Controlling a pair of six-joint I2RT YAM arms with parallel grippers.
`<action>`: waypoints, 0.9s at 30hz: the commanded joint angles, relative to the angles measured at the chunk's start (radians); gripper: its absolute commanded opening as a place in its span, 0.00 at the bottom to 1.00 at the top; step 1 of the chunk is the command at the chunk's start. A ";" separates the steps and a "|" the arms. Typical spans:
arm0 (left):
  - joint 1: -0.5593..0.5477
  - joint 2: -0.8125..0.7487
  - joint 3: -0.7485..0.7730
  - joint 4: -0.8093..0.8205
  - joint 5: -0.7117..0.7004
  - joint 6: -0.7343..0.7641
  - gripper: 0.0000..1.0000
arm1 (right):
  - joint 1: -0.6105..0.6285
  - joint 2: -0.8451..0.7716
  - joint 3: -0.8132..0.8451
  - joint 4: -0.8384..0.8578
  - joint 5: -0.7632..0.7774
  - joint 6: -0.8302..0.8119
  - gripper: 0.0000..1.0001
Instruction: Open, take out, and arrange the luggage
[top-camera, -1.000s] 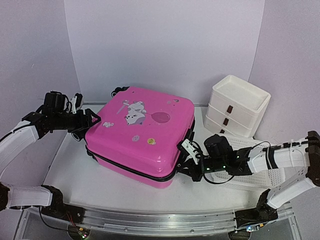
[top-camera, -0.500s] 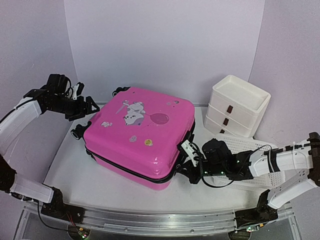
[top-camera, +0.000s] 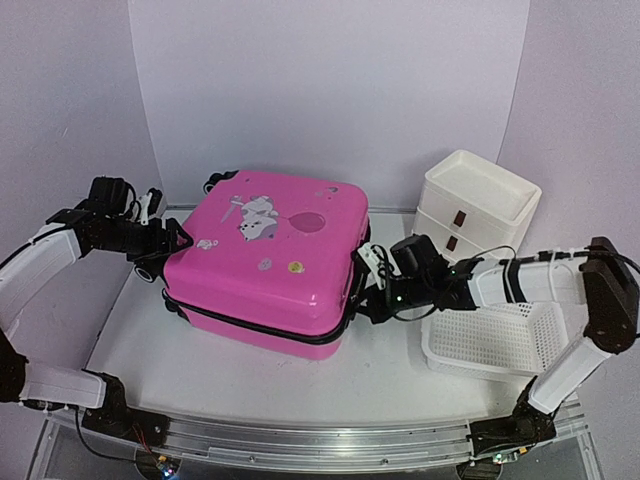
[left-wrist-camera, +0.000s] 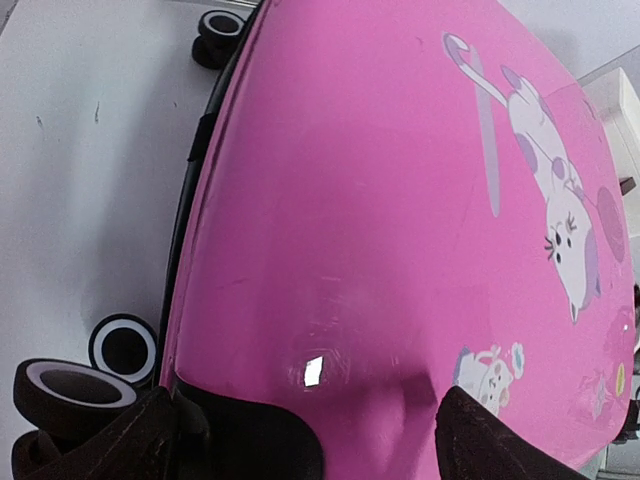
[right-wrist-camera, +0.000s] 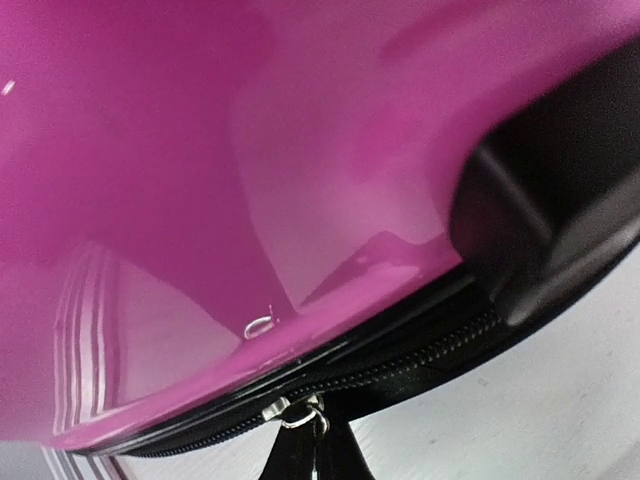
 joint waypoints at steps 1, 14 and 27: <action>-0.014 -0.051 -0.094 -0.093 0.095 -0.031 0.89 | -0.098 0.143 0.227 0.116 -0.039 -0.023 0.00; -0.091 -0.139 -0.151 -0.074 0.147 -0.099 0.87 | -0.187 0.264 0.464 -0.226 -0.135 -0.136 0.00; -0.092 -0.147 -0.178 -0.045 0.104 -0.133 0.85 | -0.054 0.006 0.193 -0.315 -0.184 -0.270 0.00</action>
